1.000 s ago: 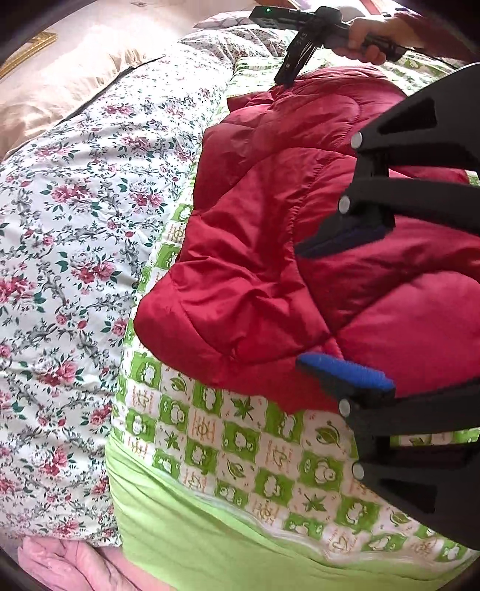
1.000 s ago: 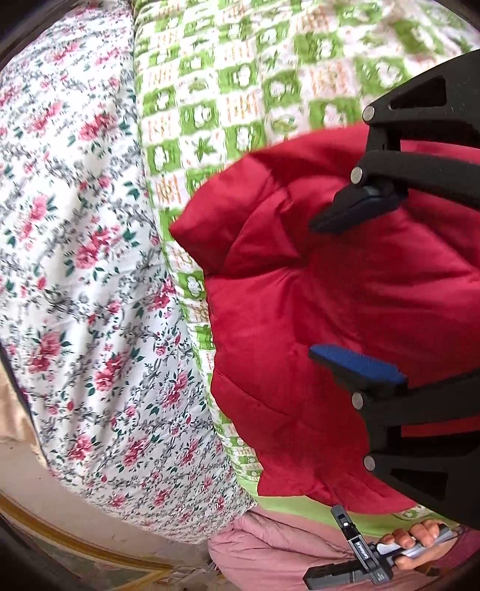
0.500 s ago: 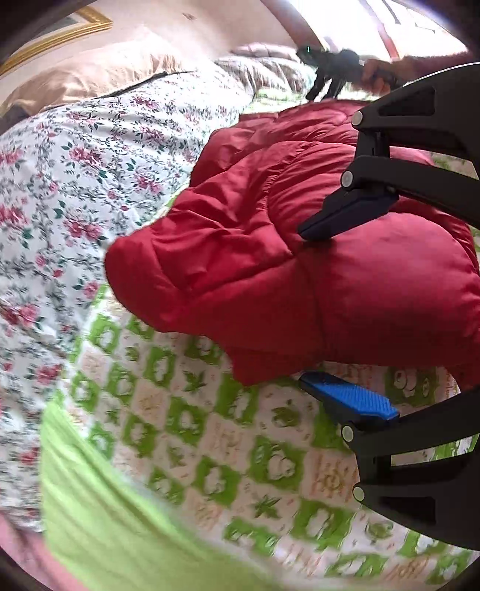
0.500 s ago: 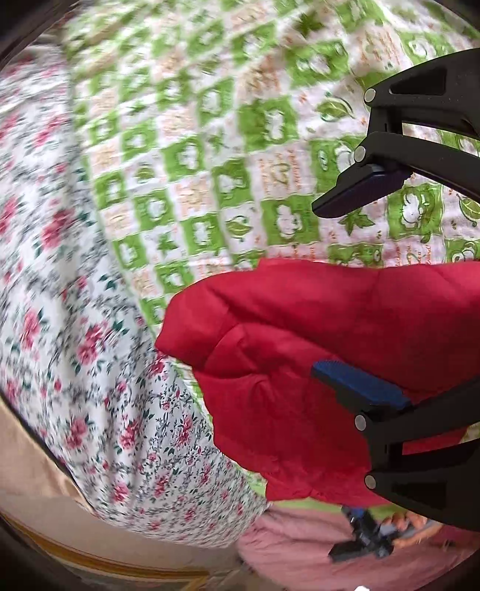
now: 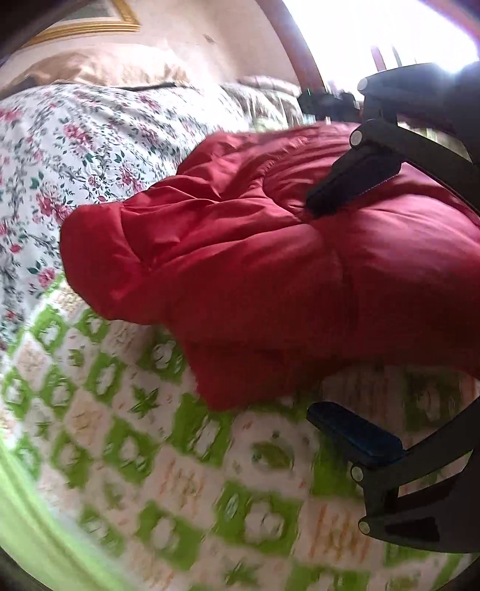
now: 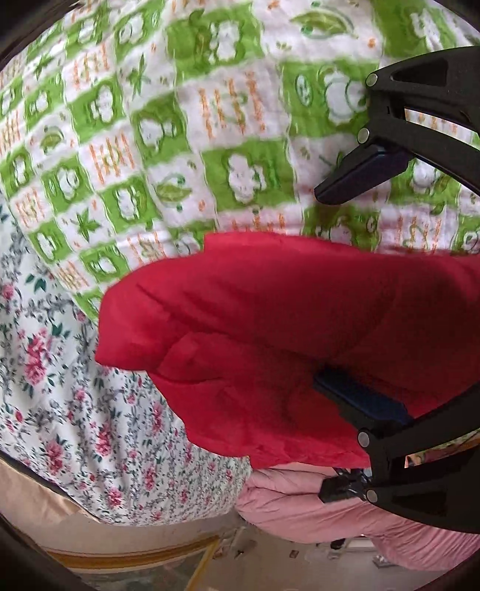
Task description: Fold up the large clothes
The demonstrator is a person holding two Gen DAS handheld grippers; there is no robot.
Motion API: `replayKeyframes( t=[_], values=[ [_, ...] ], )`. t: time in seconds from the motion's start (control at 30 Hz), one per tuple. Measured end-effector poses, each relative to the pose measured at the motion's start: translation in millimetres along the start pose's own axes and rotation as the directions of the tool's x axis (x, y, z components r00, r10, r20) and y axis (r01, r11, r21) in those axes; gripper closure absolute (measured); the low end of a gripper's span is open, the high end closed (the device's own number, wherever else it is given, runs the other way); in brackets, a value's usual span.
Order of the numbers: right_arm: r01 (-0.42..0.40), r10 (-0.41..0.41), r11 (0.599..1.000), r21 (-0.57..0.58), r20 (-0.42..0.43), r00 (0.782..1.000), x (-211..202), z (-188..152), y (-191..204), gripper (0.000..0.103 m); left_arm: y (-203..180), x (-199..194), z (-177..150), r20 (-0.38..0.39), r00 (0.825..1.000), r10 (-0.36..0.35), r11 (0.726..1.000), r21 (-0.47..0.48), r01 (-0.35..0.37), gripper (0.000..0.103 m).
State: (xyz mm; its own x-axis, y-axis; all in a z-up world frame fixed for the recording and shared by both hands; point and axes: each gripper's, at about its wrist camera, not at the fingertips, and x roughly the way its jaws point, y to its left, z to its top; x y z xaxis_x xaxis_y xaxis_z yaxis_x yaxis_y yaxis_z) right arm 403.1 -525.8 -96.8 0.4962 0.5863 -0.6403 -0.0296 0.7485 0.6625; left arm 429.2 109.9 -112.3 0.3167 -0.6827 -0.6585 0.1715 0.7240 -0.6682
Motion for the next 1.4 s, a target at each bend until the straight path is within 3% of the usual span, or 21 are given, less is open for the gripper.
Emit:
replayKeyframes(
  t=[0.1,0.17,0.23,0.33,0.43,0.53,0.8,0.93,1.27,1.4],
  values=[
    [-0.026,0.026,1.000,0.000,-0.047,0.999,12.0,1.2,5.2,0.010,-5.4,6.2,-1.9,-0.010,0.999,-0.034,0.999,0.003,0.034,0.000],
    [-0.030,0.029,0.999,-0.012,-0.067,0.997,17.4,1.0,9.8,0.012,-22.0,9.4,-4.5,-0.002,1.000,0.000,0.998,0.070,0.000,0.005],
    [-0.042,0.040,0.999,-0.022,-0.081,0.996,20.2,0.0,14.8,0.024,-33.9,8.8,-5.3,0.010,1.000,0.017,0.993,0.114,-0.018,0.022],
    [-0.059,0.058,0.998,-0.014,-0.077,0.995,19.2,-1.2,16.9,0.039,-47.6,2.7,-6.9,0.034,0.999,0.031,0.987,0.159,-0.036,0.039],
    [-0.066,0.065,0.998,-0.020,-0.064,0.996,14.6,-3.2,20.7,0.054,-60.2,-3.8,-11.7,0.058,0.997,0.044,0.977,0.204,-0.055,0.050],
    [-0.057,0.056,0.998,-0.031,-0.053,0.997,8.3,-6.8,25.3,0.060,-66.5,-11.9,-16.0,0.078,0.997,0.030,0.974,0.220,-0.047,0.056],
    [-0.063,0.062,0.997,-0.034,-0.020,0.998,-11.4,-15.2,42.6,0.069,-76.5,-43.0,-31.2,0.115,0.993,-0.031,0.974,0.228,0.004,0.062],
    [-0.070,0.068,0.996,-0.057,-0.023,0.997,-31.4,-31.8,54.3,0.071,-84.0,-70.7,-56.0,0.121,0.991,-0.053,0.966,0.259,0.020,0.062],
    [-0.107,0.105,0.992,-0.072,-0.027,0.994,-93.3,-124.6,62.1,0.071,-89.1,-118.4,-150.9,0.118,0.989,-0.088,0.959,0.277,0.052,0.062],
    [-0.113,0.111,0.991,-0.066,-0.026,0.993,-103.1,-150.2,58.2,0.071,-84.8,-122.2,-169.6,0.134,0.987,-0.088,0.966,0.254,0.052,0.062]
  ],
)
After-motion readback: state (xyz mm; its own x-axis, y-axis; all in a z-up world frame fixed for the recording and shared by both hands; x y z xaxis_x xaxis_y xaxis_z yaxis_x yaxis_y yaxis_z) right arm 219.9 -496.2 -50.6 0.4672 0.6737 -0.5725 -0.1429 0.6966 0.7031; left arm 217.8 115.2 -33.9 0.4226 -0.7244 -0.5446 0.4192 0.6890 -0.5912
